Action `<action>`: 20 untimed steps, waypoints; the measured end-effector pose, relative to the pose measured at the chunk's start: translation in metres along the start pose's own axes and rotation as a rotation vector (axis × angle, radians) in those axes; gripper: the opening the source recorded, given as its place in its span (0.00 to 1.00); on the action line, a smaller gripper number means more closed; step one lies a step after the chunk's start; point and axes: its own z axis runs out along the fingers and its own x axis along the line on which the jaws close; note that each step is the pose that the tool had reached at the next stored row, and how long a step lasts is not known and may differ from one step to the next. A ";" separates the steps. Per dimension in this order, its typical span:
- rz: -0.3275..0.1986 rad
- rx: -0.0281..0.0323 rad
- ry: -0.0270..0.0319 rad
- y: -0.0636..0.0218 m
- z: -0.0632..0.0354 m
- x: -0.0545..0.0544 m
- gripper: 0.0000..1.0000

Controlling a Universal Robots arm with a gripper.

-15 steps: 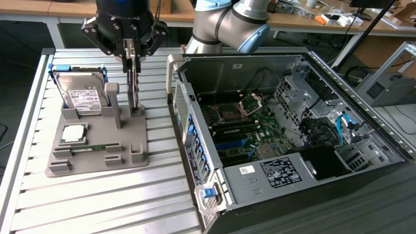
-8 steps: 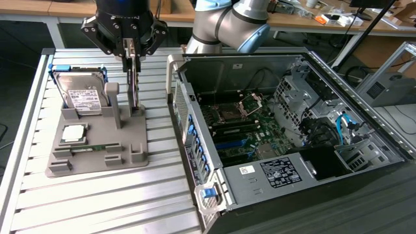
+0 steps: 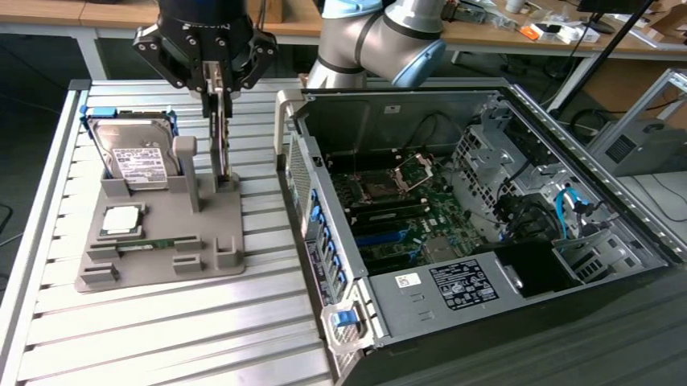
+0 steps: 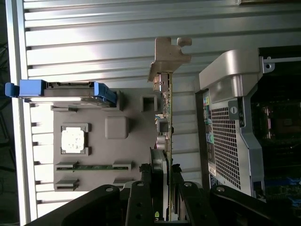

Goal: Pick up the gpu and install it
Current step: 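Pick up the gpu and move the gpu toward the slot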

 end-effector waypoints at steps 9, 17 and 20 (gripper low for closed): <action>0.000 -0.0005 0.0000 0.0003 -0.0039 0.000 0.27; 0.000 0.0110 -0.0007 0.0005 -0.0050 0.000 0.27; -0.001 0.0268 -0.0021 0.0005 -0.0050 0.000 0.27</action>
